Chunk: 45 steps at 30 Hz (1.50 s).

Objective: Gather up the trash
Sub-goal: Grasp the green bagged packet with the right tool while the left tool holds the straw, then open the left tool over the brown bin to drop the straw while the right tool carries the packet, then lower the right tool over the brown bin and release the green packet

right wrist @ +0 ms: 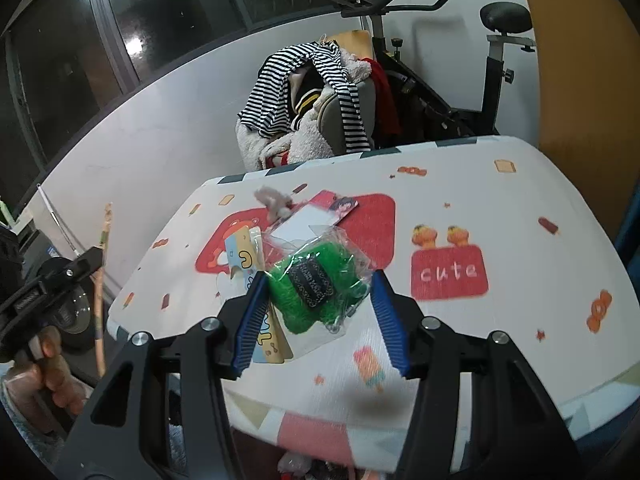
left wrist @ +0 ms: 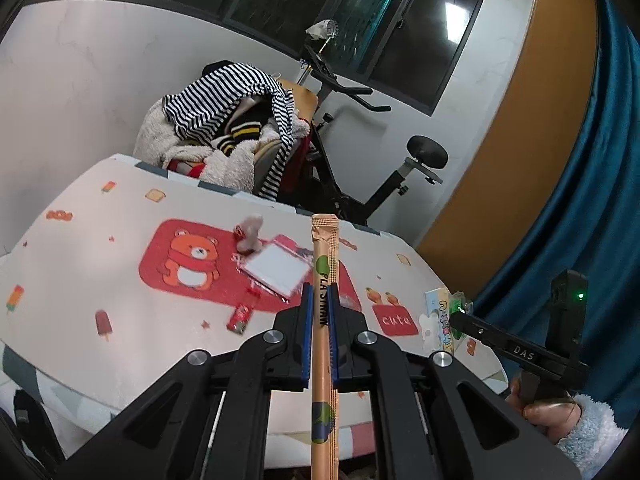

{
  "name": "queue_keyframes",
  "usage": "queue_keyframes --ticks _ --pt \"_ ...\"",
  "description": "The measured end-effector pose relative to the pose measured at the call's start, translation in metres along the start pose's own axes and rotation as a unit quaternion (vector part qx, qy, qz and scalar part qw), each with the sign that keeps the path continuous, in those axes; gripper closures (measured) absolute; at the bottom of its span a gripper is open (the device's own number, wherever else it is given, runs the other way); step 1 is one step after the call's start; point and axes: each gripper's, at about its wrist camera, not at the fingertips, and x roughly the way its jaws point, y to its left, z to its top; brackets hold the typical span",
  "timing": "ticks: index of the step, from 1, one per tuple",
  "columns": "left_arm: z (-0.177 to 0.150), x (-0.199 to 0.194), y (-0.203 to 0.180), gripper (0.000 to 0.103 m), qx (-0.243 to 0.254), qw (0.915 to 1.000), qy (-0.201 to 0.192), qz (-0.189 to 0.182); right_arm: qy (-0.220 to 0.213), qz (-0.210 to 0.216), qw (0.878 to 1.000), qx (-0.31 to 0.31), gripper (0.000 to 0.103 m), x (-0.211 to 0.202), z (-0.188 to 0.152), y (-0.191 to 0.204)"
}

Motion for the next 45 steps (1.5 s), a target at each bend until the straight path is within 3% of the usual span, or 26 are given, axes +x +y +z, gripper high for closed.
queue_keyframes --ticks 4,16,19,24,30,33,38,45 --pt "-0.01 0.0 -0.002 0.096 -0.017 0.9997 0.008 -0.017 0.002 0.004 1.0 -0.002 0.049 -0.013 -0.011 0.001" --pt "-0.029 0.015 -0.004 0.096 -0.016 0.999 0.04 -0.013 0.002 0.004 1.0 0.003 0.049 -0.024 -0.019 -0.001" --pt "-0.039 0.023 0.0 0.086 -0.033 0.9969 0.067 -0.024 0.005 0.003 1.0 0.004 0.049 -0.023 -0.019 -0.003" --pt "-0.051 0.027 0.009 0.054 -0.056 0.9939 0.092 -0.021 0.018 0.001 1.0 0.013 0.049 -0.021 -0.023 -0.005" --pt "-0.048 0.013 0.015 0.023 -0.052 0.9956 0.078 0.003 0.04 0.004 0.999 0.011 0.049 -0.016 -0.035 -0.002" --pt "-0.044 0.006 0.017 0.012 -0.04 0.9964 0.072 0.021 0.058 0.01 0.998 0.006 0.049 -0.012 -0.044 0.004" --pt "-0.041 -0.005 0.018 0.006 -0.018 0.9965 0.066 0.047 0.083 0.021 0.996 -0.004 0.049 -0.004 -0.057 0.015" --pt "-0.038 -0.019 0.026 0.006 -0.004 0.9953 0.057 0.079 0.144 0.035 0.989 -0.02 0.049 0.014 -0.088 0.04"
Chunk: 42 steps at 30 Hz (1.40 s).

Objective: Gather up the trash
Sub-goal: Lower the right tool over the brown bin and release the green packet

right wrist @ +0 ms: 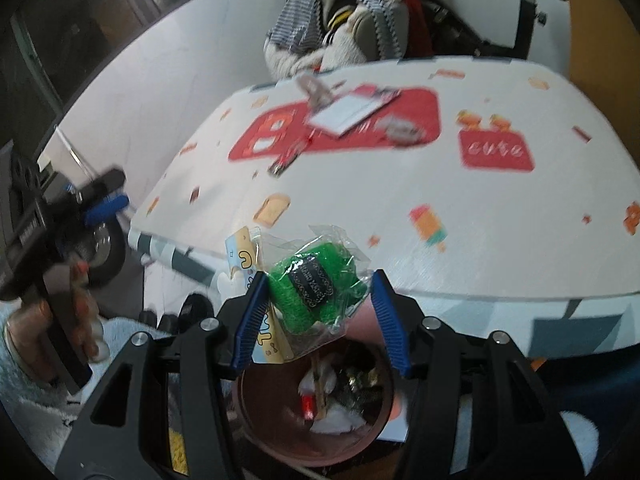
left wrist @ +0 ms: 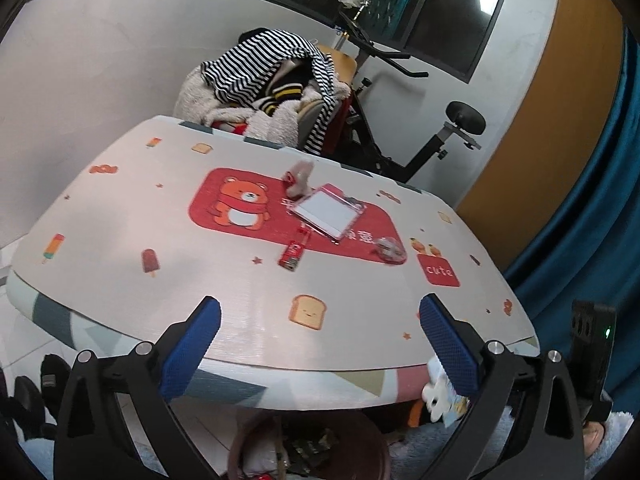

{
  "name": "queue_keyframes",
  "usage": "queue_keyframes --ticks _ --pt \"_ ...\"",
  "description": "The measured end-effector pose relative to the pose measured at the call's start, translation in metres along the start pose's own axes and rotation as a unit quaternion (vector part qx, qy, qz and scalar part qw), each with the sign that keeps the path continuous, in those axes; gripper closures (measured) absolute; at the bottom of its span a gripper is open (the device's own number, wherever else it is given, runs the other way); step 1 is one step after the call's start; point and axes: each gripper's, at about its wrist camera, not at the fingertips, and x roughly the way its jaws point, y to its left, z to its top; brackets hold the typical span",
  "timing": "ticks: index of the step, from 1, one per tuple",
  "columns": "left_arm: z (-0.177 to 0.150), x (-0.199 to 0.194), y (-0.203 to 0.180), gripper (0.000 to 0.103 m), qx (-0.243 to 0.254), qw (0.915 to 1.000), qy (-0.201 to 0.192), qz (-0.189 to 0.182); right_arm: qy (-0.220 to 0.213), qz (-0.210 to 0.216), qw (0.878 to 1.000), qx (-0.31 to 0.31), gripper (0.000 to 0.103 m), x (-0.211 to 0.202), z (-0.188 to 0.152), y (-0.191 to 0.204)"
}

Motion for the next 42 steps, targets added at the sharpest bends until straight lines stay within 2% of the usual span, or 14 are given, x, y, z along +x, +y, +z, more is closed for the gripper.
queue_keyframes --ticks 13,14,15,16,17,19,22,29,36,42 --pt "0.001 -0.012 0.026 0.006 -0.02 0.9988 -0.011 0.044 0.089 0.016 0.996 -0.029 0.046 0.038 -0.029 0.033" --pt "0.0 -0.012 0.027 0.006 -0.021 0.9986 -0.011 0.047 0.092 0.019 0.995 -0.031 0.043 0.039 -0.029 0.033" --pt "0.0 -0.012 0.028 0.006 -0.021 0.9984 -0.01 0.052 0.094 0.02 0.995 -0.032 0.032 0.041 -0.029 0.034" --pt "0.0 -0.011 0.029 0.006 -0.02 0.9982 -0.009 0.056 0.091 0.015 0.995 -0.035 0.023 0.04 -0.029 0.036" --pt "-0.001 -0.011 0.029 0.006 -0.018 0.9977 -0.008 0.065 0.09 0.013 0.995 -0.037 0.022 0.04 -0.029 0.036" --pt "-0.002 -0.011 0.031 0.006 -0.016 0.9974 -0.008 0.069 0.087 0.0 0.996 -0.038 0.011 0.039 -0.029 0.037" --pt "-0.003 -0.011 0.033 0.006 -0.018 0.9971 -0.013 0.073 0.074 -0.025 0.996 -0.033 0.006 0.037 -0.026 0.036" --pt "-0.002 -0.01 0.039 0.006 -0.014 0.9954 -0.018 0.093 0.035 -0.069 0.997 0.001 0.006 0.027 -0.01 0.01" --pt "-0.004 -0.004 0.046 0.006 -0.02 0.9938 -0.014 0.109 0.006 -0.084 0.996 0.034 0.006 0.021 0.002 -0.017" --pt "-0.005 0.002 0.047 0.006 -0.015 0.9945 -0.008 0.103 -0.007 -0.112 0.992 0.062 0.006 0.023 0.007 -0.033"
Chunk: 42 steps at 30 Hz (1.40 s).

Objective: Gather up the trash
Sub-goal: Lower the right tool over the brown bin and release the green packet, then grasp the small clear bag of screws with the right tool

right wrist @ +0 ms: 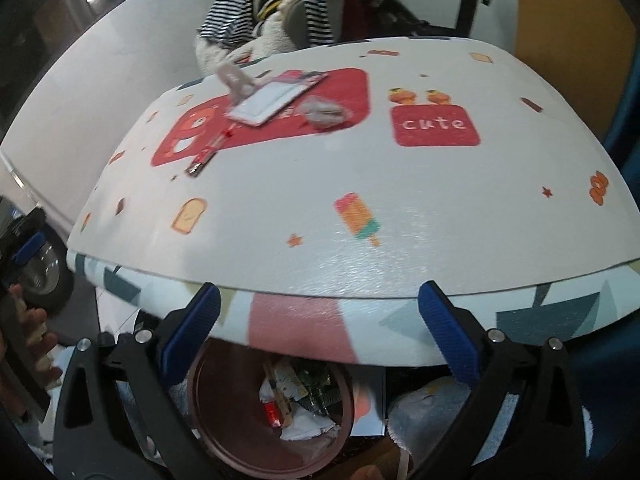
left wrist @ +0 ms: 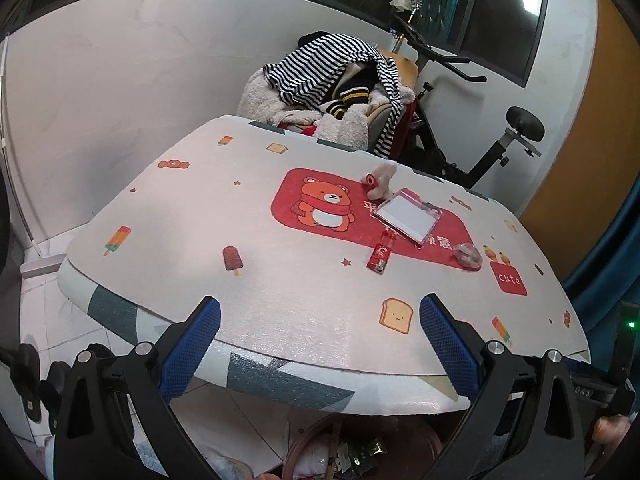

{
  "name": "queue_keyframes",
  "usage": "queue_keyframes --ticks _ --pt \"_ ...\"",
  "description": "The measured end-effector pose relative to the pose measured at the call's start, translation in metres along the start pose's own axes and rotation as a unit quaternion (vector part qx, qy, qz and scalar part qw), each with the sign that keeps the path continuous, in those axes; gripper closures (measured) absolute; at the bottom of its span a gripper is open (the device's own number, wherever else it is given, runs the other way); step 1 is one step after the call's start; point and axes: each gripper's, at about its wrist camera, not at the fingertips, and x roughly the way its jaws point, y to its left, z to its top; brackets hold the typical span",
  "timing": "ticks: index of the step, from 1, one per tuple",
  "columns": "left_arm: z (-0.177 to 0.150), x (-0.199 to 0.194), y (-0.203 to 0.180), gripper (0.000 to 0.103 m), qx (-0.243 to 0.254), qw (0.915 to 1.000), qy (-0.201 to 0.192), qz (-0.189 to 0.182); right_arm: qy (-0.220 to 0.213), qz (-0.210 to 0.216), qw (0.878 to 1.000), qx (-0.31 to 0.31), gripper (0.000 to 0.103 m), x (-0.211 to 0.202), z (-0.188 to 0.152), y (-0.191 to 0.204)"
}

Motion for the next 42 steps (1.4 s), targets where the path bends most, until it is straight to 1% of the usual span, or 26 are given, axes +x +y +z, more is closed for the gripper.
queue_keyframes --ticks 4,7,10,11,13,17,19,20,22,23,24,25,26,27,29,31,32,33,36,39,40,42 --pt "0.0 0.004 0.001 0.006 0.002 1.0 -0.001 0.006 -0.01 0.003 1.0 0.014 0.006 0.007 0.006 -0.011" --pt "0.002 0.007 0.004 0.006 -0.007 0.9999 -0.002 0.008 -0.018 -0.015 1.0 0.005 0.006 0.01 0.019 -0.016" --pt "0.005 0.011 0.007 0.006 -0.012 0.9999 -0.005 0.01 -0.014 -0.01 1.0 -0.001 0.006 0.015 0.038 -0.022" --pt "0.006 0.013 0.008 0.006 -0.013 0.9998 -0.007 0.011 -0.011 -0.025 1.0 -0.012 0.006 0.02 0.05 -0.023" --pt "0.008 0.016 0.009 0.006 -0.014 0.9998 -0.006 0.012 -0.017 -0.04 0.999 -0.025 0.006 0.025 0.066 -0.023" --pt "0.01 0.025 0.012 0.006 -0.018 0.9997 -0.001 0.018 -0.033 -0.03 0.999 -0.03 0.006 0.041 0.094 -0.023" --pt "0.012 0.028 0.014 0.006 -0.02 0.9996 0.002 0.02 -0.046 -0.03 0.997 -0.047 0.006 0.051 0.108 -0.019" --pt "0.013 0.029 0.015 0.006 -0.021 0.9995 0.003 0.022 -0.054 -0.029 0.996 -0.071 0.006 0.061 0.12 -0.014" --pt "0.014 0.032 0.017 0.006 -0.024 0.9995 0.006 0.019 -0.058 -0.023 0.993 -0.098 0.006 0.075 0.132 -0.008" --pt "0.015 0.033 0.018 0.006 -0.025 0.9995 0.008 0.018 -0.056 -0.021 0.993 -0.102 0.006 0.079 0.136 -0.007" --pt "0.015 0.034 0.019 0.006 -0.026 0.9995 0.009 0.017 -0.05 -0.018 0.993 -0.106 0.007 0.089 0.142 -0.006" --pt "0.016 0.035 0.02 0.006 -0.026 0.9994 0.011 0.018 -0.048 -0.017 0.993 -0.107 0.01 0.093 0.147 -0.004" --pt "0.016 0.037 0.02 0.006 -0.026 0.9994 0.013 0.019 -0.044 -0.019 0.993 -0.109 0.018 0.102 0.15 -0.002" --pt "0.017 0.038 0.021 0.006 -0.025 0.9993 0.016 0.021 -0.043 -0.031 0.992 -0.116 0.021 0.111 0.155 0.002" --pt "0.017 0.04 0.021 0.006 -0.022 0.9992 0.019 0.027 -0.046 -0.044 0.99 -0.124 0.022 0.117 0.157 0.008" --pt "0.017 0.042 0.02 0.006 -0.02 0.9991 0.023 0.03 -0.045 -0.041 0.989 -0.132 0.024 0.124 0.159 0.014" --pt "0.018 0.044 0.02 0.006 -0.021 0.9989 0.027 0.031 -0.04 -0.04 0.989 -0.134 0.027 0.129 0.161 0.016" --pt "0.018 0.046 0.02 0.006 -0.024 0.9989 0.03 0.029 -0.035 -0.038 0.989 -0.135 0.028 0.133 0.162 0.017" --pt "0.018 0.052 0.019 0.006 -0.03 0.9987 0.037 0.014 -0.02 -0.029 0.99 -0.137 0.029 0.142 0.161 0.017" --pt "0.018 0.058 0.013 0.006 -0.022 0.9988 0.042 0.009 -0.01 -0.026 0.989 -0.146 0.029 0.148 0.155 0.016" --pt "0.018 0.06 0.011 0.006 -0.02 0.9988 0.043 0.008 -0.009 -0.023 0.989 -0.144 0.033 0.148 0.155 0.015" --pt "0.019 0.065 0.006 0.006 -0.017 0.9987 0.048 0.004 -0.016 -0.014 0.991 -0.13 0.034 0.147 0.157 0.011"
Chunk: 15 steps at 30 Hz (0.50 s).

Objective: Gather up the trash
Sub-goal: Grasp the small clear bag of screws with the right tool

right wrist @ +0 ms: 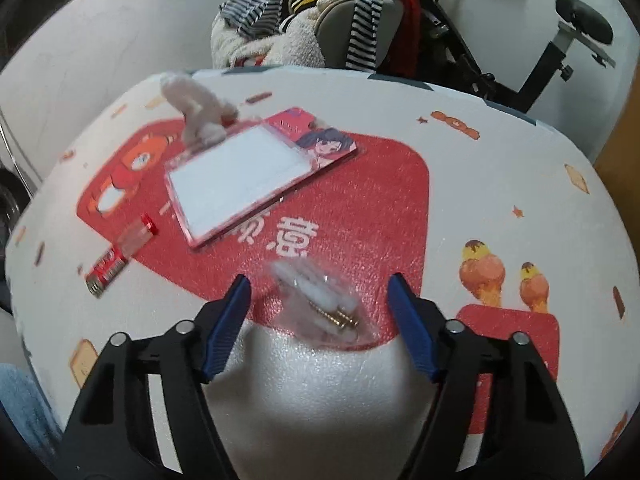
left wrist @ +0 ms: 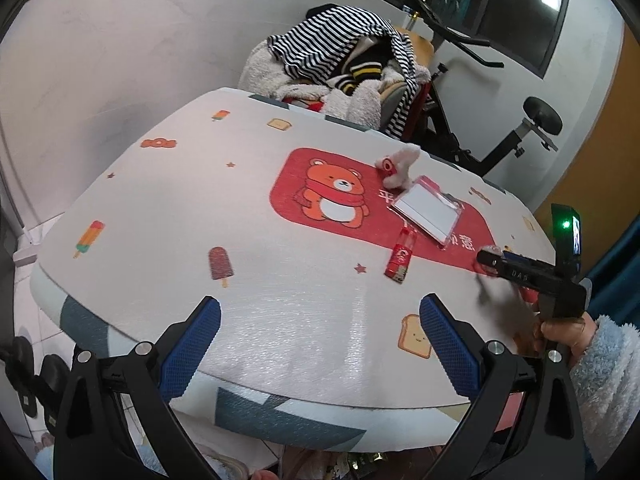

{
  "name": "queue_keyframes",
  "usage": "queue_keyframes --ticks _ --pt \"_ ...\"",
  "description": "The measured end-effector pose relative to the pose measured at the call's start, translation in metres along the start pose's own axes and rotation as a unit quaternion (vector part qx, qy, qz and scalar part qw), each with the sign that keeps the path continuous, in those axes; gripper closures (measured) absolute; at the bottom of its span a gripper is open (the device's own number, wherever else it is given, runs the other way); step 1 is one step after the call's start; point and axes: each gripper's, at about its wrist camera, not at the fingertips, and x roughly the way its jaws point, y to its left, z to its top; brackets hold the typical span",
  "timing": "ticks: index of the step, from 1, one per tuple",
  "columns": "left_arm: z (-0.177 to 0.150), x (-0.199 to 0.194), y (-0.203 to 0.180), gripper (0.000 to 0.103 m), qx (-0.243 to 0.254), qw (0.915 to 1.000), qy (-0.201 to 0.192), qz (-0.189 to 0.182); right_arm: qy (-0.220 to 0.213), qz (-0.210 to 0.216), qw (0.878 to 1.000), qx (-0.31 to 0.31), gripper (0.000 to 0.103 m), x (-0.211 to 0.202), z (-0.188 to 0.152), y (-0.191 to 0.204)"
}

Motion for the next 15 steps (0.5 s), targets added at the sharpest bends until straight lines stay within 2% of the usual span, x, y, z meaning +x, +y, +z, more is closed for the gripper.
queue_keyframes --ticks 2,4,6,8,12,15 --pt "0.001 0.003 -0.003 0.006 -0.001 1.0 0.004 -0.005 0.004 0.003 1.0 0.009 0.036 0.003 -0.001 -0.002" --pt "0.001 0.006 -0.008 0.006 0.001 0.9999 0.005 -0.014 0.008 0.01 1.0 0.014 0.05 0.005 -0.002 -0.003" --pt "0.002 0.009 -0.01 0.006 0.003 0.9998 0.008 -0.018 0.007 0.016 1.0 0.008 0.06 0.005 -0.004 -0.001" --pt "0.003 0.013 -0.012 0.006 0.003 0.9996 0.013 -0.025 0.003 0.031 0.999 0.0 0.062 0.004 -0.006 -0.001" --pt "0.01 0.024 -0.018 0.006 0.005 0.999 0.027 -0.036 -0.036 0.057 0.997 -0.022 0.064 -0.008 -0.014 0.002" --pt "0.025 0.035 -0.023 0.006 -0.002 0.9983 0.029 -0.051 -0.052 0.05 0.997 -0.017 0.064 -0.011 -0.015 0.004"
